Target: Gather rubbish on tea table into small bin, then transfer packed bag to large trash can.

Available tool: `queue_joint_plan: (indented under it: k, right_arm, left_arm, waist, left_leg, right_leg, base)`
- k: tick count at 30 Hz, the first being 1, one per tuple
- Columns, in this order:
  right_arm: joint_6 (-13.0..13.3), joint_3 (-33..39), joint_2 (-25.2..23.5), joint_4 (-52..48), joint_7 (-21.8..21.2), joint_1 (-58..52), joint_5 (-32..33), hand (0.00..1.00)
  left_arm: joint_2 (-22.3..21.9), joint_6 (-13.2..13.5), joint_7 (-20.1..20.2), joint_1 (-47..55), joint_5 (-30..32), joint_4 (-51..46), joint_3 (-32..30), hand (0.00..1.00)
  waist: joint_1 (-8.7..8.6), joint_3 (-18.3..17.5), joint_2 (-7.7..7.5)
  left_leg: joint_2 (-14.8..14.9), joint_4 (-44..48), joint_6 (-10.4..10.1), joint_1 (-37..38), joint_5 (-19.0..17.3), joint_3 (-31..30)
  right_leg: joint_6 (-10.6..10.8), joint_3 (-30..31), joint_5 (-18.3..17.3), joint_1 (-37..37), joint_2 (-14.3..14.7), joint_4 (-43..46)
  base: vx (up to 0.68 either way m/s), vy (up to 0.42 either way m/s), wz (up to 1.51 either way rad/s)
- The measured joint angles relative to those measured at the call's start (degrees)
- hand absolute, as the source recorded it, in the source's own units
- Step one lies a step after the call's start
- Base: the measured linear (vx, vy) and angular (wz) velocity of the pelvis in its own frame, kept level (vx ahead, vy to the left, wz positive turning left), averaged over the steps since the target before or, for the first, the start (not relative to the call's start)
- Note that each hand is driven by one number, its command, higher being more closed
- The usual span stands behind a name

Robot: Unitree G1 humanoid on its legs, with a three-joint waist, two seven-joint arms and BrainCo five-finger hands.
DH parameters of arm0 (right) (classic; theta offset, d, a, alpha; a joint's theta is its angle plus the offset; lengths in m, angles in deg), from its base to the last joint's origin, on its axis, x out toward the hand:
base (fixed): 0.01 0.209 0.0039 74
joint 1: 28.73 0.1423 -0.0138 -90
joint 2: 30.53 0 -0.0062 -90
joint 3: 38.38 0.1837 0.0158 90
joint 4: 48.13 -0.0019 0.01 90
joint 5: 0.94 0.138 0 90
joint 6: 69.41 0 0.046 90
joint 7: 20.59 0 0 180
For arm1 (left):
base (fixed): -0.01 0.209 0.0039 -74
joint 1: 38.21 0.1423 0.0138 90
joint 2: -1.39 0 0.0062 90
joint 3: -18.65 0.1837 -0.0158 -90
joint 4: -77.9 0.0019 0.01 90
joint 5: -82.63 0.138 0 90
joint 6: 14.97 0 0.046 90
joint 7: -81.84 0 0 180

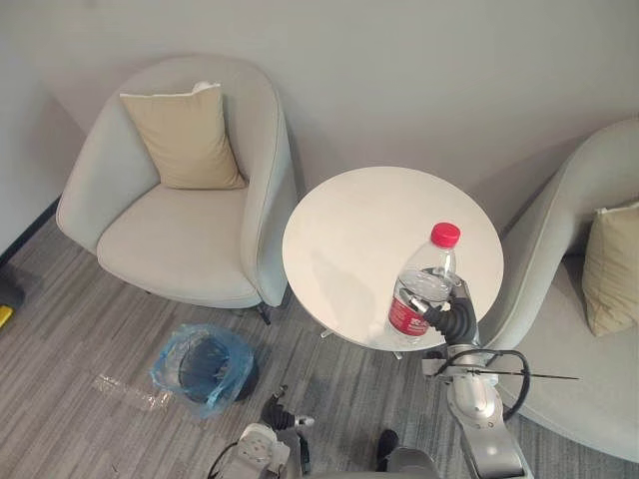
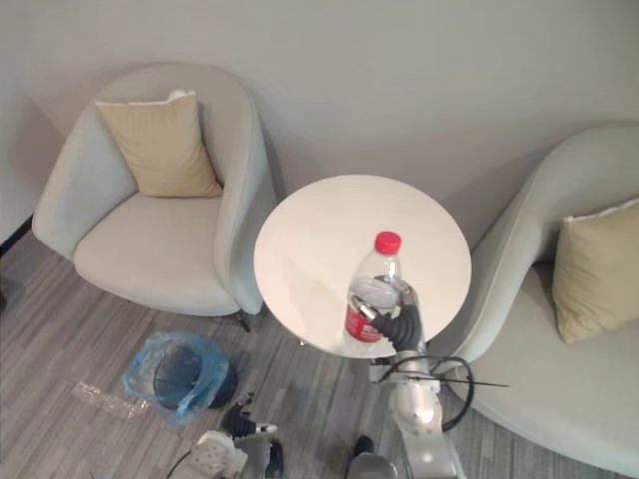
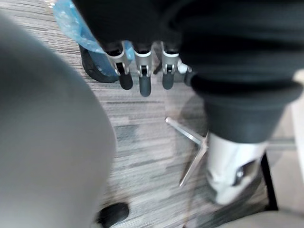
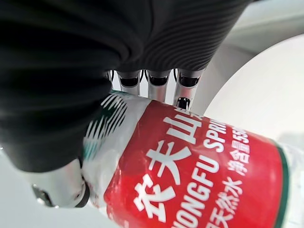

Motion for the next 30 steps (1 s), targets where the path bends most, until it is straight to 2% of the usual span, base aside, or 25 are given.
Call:
queue_joint_plan:
  k: [1,2,3,5,10,12,13,14,15,16,18,20,21,22,24,25,27,30]
  right_arm:
    - [-0.02,0.92,0.01,0.81,0.01,0.01,-0.04,1.0]
    - [-0.26,2.12,0.04,2.28,0.04,0.2,-0.07,1.0]
    - [-0.46,3.07,-0.53,4.15,0.15,0.6,-0.1,1.0]
    - [-0.8,2.22,-0.98,7.54,-0.02,1.66,-0.3,1.0]
    - [-1.26,-0.5,-1.19,8.43,-0.37,1.79,-0.94,1.0]
    - [-1.33,-0.72,-1.14,8.95,-0.42,1.93,-1.75,1.0]
    - [-1.35,-0.81,-1.28,8.93,-0.55,1.82,-1.78,1.0]
    - [-1.34,-0.78,-1.83,8.66,-0.72,1.2,-1.78,1.0]
    - [-1.34,-0.37,-2.05,7.94,-0.75,-0.01,-1.77,1.0]
    - [-1.3,-0.11,-2.52,7.75,-0.84,-1.24,-1.77,1.0]
    - [-1.31,-0.3,-2.53,7.75,-1.05,-2.29,-1.76,1.0]
    - [-1.31,-0.77,-2.51,7.56,-1.07,-2.56,-1.74,1.0]
    - [-1.31,-1.01,-2.53,7.3,-1.08,-2.71,-1.73,1.0]
    - [-1.34,-1.29,-2.57,6.94,-1.22,-2.97,-1.7,1.0]
    - [-1.4,-1.31,-2.69,4.29,-2.12,-4.45,-1.56,1.0]
    - [-1.4,-1.34,-2.69,3.05,-2.2,-5.04,-1.44,1.0]
    - [-1.4,-1.25,-2.72,2.29,-2.17,-5.51,-0.33,1.0]
    - [-1.37,-1.08,-2.66,1.54,-2.14,-4.56,0.16,1.0]
  left_arm:
    - [-0.06,0.02,0.11,-0.09,0.32,0.17,0.59,0.0]
    - [0.05,-0.03,0.18,-0.55,0.77,0.91,1.65,0.0]
    - [0.17,-0.12,0.21,-1.0,1.0,1.31,1.95,0.0]
    - [1.16,-0.11,0.18,-1.81,1.08,1.74,2.12,0.0]
    - [2.97,-0.08,-0.83,-1.74,1.01,2.56,1.37,0.0]
    - [2.9,-0.07,-1.14,-1.65,0.94,3.02,0.08,0.0]
    - [2.68,-0.09,-1.23,-1.42,0.92,3.04,-0.98,0.0]
    - [2.35,-0.09,-1.24,-1.32,0.97,3.23,-1.44,0.0]
    - [2.16,-0.11,-1.26,-0.98,0.96,3.21,-2.34,0.0]
    - [2.03,-0.05,-1.3,-0.8,0.94,3.04,-3.28,0.0]
    - [1.24,-0.09,-1.33,-0.79,0.95,3.07,-4.45,0.0]
    - [0.54,-0.09,-1.39,-0.42,0.93,2.97,-5.2,0.0]
    - [0.46,-0.1,-1.42,-0.44,0.88,2.9,-5.2,0.0]
    - [0.37,-0.12,-1.42,-0.49,0.77,2.63,-5.24,0.0]
    - [0.03,-0.08,-1.47,-0.39,0.29,2.27,-5.24,0.0]
    - [-0.22,-0.12,-1.48,-0.39,0.25,1.77,-5.23,0.0]
    - [-0.79,-0.31,-1.51,-0.05,0.25,0.58,-5.19,0.0]
    - [-0.83,-0.31,-2.44,0.2,-0.51,-1.83,-4.76,0.0]
  waist:
    - [-0.59,-0.28,0.51]
    - [-1.21,-0.49,0.64]
    - [-1.38,-0.3,-0.01]
    - [-0.73,0.13,-1.34]
    - [-0.8,0.0,-1.15]
    - [-0.75,0.04,-1.26]
    - [-0.82,0.16,-1.41]
    - [-1.18,0.33,-1.03]
    - [-1.4,0.45,-1.35]
    - [-1.54,0.71,-2.04]
    - [-1.08,0.4,-1.97]
    - [-0.8,-0.08,-1.13]
    - [-0.8,-0.05,-1.18]
    - [-0.72,-0.22,-0.94]
    - [-0.16,-0.13,-1.24]
    - [-0.12,0.02,-1.46]
    - [-0.36,0.06,-2.23]
    - [0.18,0.39,-3.65]
  left_leg:
    - [-0.33,-3.71,-0.95,0.82,-0.14,-0.2]
    - [-1.41,-9.19,-1.05,2.01,-0.27,0.16]
    - [-2.78,-14.55,-0.91,3.04,-0.2,-0.05]
    - [-4.83,-16.94,0.31,3.42,1.86,0.08]
    - [-6.06,-17.06,1.12,3.59,2.49,1.53]
    - [-5.57,-17.26,1.11,3.48,2.48,1.31]
    - [-5.45,-17.4,1.28,3.54,2.05,0.93]
    - [-4.93,-18.01,1.35,3.55,1.84,-1.1]
    - [-5.14,-18.25,0.94,3.47,1.79,-2.54]
    - [-6.01,-18.77,0.44,3.55,2.36,-5.24]
    - [-6.11,-19.85,-0.01,3.2,3.25,-6.85]
    - [-5.82,-20.61,0.28,2.19,4.06,-9.67]
    - [-5.7,-20.66,0.35,1.89,4.13,-10.42]
    - [-5.6,-20.66,-0.27,1.7,4.72,-11.68]
    - [-5.68,-19.63,-0.18,1.59,4.81,-12.8]
    - [-5.83,-17.72,-0.17,1.12,4.81,-12.64]
    - [-6.14,-12.03,-0.13,-0.77,4.77,-9.57]
    - [-3.55,-0.46,-0.07,-5.39,4.73,1.81]
  right_leg:
    - [0.69,-0.63,0.5,-0.79,-0.22,0.2]
    - [1.41,-1.04,2.02,-1.52,-0.31,-1.18]
    - [1.88,-1.61,3.97,-2.07,-0.81,-3.13]
    - [2.01,-1.3,6.41,-2.02,-2.17,-5.12]
    - [2.54,1.41,8.13,-1.81,-2.55,-6.43]
    - [1.83,2.39,6.3,-3.17,-2.22,-3.86]
    - [2.87,3.64,3.64,-4.16,-2.1,-1.75]
    - [3.46,6.99,1.15,-4.75,-0.84,0.85]
    - [2.51,12.19,-1.12,-5.94,0.74,4.33]
    - [2.58,14.8,-4.44,-6.77,1.45,7.35]
    - [2.54,13.34,-5.6,-6.62,1.61,7.67]
    - [2.18,10.56,-6.56,-6.34,1.52,7.63]
    - [2.24,9.48,-7.11,-6.01,1.49,7.65]
    - [2.06,7.99,-7.76,-5.25,1.43,7.67]
    - [2.21,5.03,-9.46,-3.28,0.81,7.97]
    - [1.5,3.05,-9.34,-1.53,0.24,8.41]
    - [1.3,0.68,-9.37,2.04,-0.93,8.44]
    - [1.17,-3.86,-9.29,8.78,-0.8,4.78]
  base:
    - [-0.11,0.197,0.6]
    - [-0.13,0.195,0.56]
    - [-0.14,0.182,0.38]
    - [-0.16,0.158,0.06]
    - [-0.13,0.044,-0.14]
    - [-0.11,-0.055,-0.04]
    - [-0.07,-0.115,0.17]
    - [-0.06,-0.176,0.41]
    - [-0.03,-0.164,0.79]
    - [0.0,-0.173,0.84]
    - [0.06,-0.13,0.72]
    - [0.1,-0.092,0.63]
    - [0.11,-0.08,0.66]
    - [0.16,-0.09,0.78]
    - [0.22,-0.073,0.84]
    - [0.29,-0.024,1.2]
    - [0.27,0.01,1.31]
    - [0.21,-0.011,1.12]
